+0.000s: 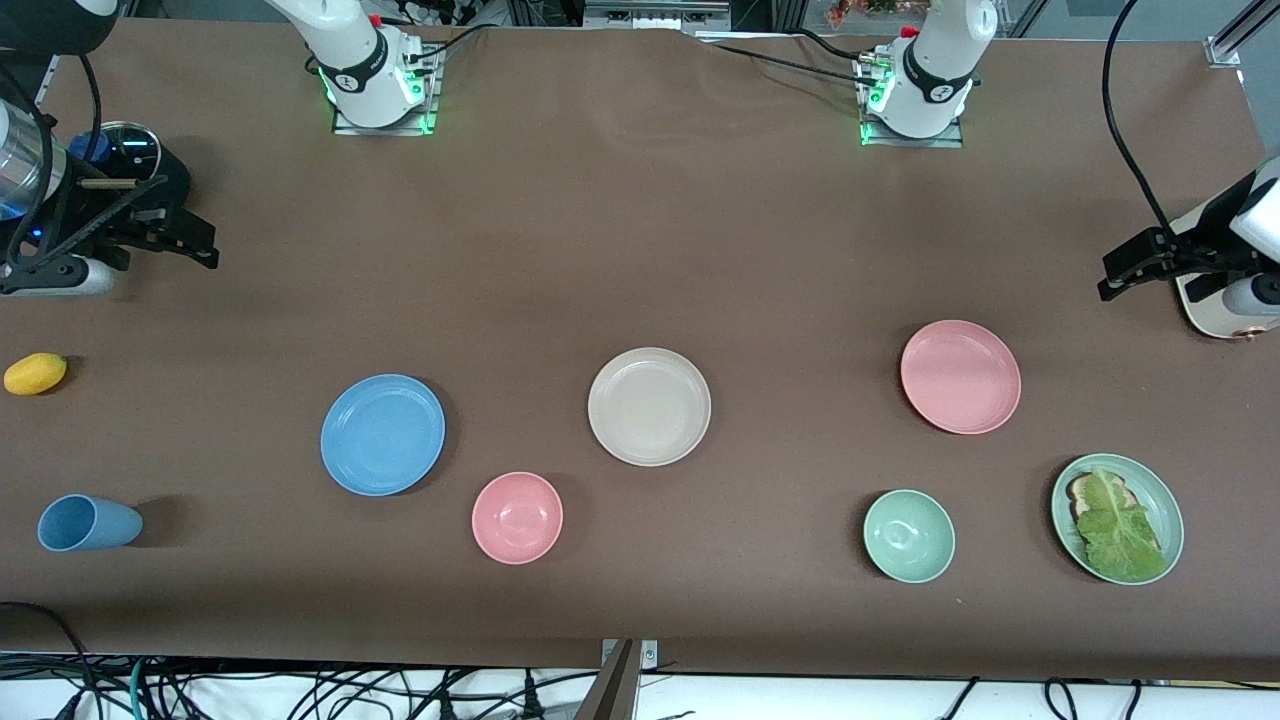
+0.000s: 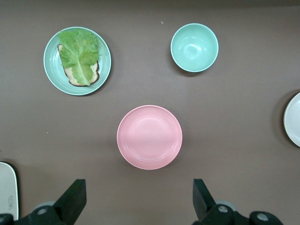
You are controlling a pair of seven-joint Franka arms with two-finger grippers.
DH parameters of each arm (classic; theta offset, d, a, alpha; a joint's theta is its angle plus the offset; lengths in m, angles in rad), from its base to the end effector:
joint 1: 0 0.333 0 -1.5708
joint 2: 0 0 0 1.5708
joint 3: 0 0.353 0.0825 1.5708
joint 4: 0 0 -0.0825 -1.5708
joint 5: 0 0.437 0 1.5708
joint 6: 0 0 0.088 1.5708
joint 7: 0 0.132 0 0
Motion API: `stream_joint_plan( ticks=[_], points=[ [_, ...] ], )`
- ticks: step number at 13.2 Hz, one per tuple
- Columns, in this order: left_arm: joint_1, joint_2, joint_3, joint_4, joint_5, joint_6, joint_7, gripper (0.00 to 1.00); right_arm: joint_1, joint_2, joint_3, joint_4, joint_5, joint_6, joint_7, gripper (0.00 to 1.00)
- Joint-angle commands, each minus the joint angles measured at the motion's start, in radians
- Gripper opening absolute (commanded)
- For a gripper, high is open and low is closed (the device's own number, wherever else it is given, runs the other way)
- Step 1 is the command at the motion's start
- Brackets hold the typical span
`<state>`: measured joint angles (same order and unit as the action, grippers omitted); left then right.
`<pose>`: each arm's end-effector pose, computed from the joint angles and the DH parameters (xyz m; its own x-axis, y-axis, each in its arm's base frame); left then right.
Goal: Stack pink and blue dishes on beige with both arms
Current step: 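Move the left gripper to the pink plate while the right gripper nears the blue plate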
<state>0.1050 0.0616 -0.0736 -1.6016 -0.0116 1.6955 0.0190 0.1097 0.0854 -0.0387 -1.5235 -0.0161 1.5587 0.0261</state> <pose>0.6387 0.0199 0.5931 0.9994 0.0141 0.0327 0.0136 -0.9998 0.0155 0.6319 0.0438 0.6073 0.9978 0.0446 -0.0496 0.0457 -0.9987 0.0207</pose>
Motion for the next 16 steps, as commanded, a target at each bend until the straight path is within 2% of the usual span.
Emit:
stream_joint_plan(
  ticks=[1,5,10,12,15,16],
  points=[
    [0.002,0.032,-0.003,0.068,0.021,-0.010,-0.010,1.00,0.001,-0.007,0.003,0.000,-0.004,0.001,0.009,1.00],
    [0.004,0.081,0.000,0.069,0.028,-0.010,-0.007,1.00,0.004,-0.007,0.003,0.000,-0.002,0.004,0.012,1.00],
    [0.021,0.211,0.006,0.084,0.028,-0.010,-0.022,1.00,-0.001,0.008,0.003,0.008,-0.002,0.006,-0.003,1.00],
    [0.066,0.279,0.006,0.084,0.016,-0.007,-0.045,1.00,0.002,0.010,0.003,0.009,-0.002,0.009,-0.002,1.00],
    [0.079,0.345,0.003,0.049,0.027,0.044,-0.030,1.00,0.007,0.020,0.005,0.020,-0.001,0.012,0.002,1.00],
    [0.081,0.340,0.003,-0.015,0.030,0.096,-0.010,1.00,0.007,0.023,0.005,0.020,0.001,0.012,0.009,1.00]
  ],
)
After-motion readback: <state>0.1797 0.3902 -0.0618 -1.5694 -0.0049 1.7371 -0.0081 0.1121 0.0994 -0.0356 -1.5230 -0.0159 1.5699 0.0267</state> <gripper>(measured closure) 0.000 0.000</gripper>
